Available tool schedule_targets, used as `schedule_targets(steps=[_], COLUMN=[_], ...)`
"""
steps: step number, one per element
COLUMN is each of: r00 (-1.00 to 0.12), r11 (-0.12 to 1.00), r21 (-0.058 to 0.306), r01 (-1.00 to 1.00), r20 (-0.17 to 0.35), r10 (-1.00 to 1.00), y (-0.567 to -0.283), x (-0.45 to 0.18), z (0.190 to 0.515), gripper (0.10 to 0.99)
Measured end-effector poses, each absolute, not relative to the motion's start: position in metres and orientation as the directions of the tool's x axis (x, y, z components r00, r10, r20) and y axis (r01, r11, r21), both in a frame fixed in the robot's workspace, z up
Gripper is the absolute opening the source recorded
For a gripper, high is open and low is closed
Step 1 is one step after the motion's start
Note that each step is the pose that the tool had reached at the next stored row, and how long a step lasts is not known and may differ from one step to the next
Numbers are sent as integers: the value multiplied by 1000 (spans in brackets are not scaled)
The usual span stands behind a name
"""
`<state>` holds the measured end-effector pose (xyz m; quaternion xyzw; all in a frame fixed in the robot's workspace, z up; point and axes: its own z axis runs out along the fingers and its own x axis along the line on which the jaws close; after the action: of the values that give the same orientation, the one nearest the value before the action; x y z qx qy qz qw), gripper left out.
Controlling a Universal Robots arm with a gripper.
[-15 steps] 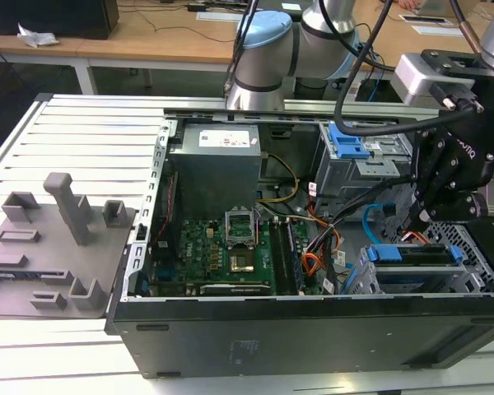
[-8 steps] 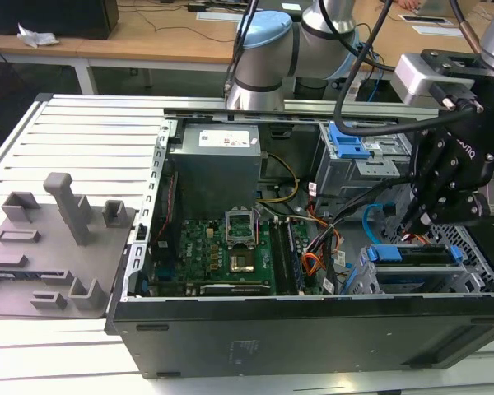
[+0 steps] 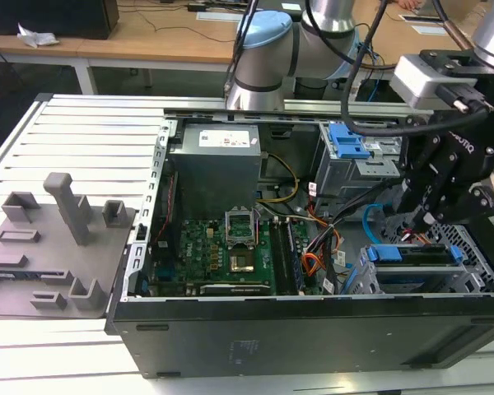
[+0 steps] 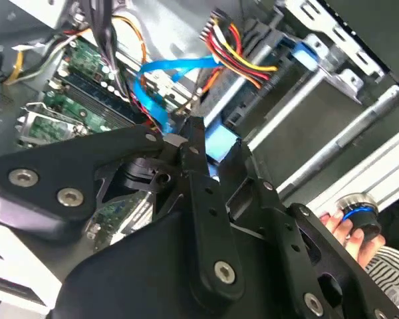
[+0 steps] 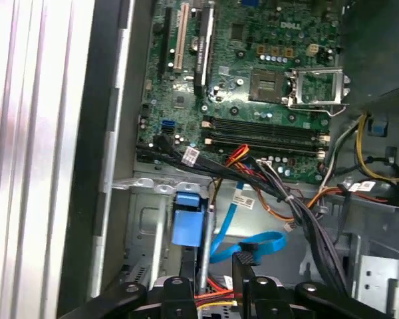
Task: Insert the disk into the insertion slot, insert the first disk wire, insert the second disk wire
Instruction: 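Insert the second disk wire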
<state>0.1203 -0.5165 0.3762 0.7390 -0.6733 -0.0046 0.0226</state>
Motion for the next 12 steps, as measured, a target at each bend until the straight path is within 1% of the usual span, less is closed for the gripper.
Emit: schedule_targets(steps=[2, 8, 12], r00=[98, 114, 125], r11=[-97, -113, -124], r21=[40, 40, 40], r01=[-995, -993, -992], r20=[23, 23, 24], r10=[-995, -993, -992], y=[-506, -505, -499], x=[118, 109, 109], z=[376, 369, 363], gripper=[361, 361, 361])
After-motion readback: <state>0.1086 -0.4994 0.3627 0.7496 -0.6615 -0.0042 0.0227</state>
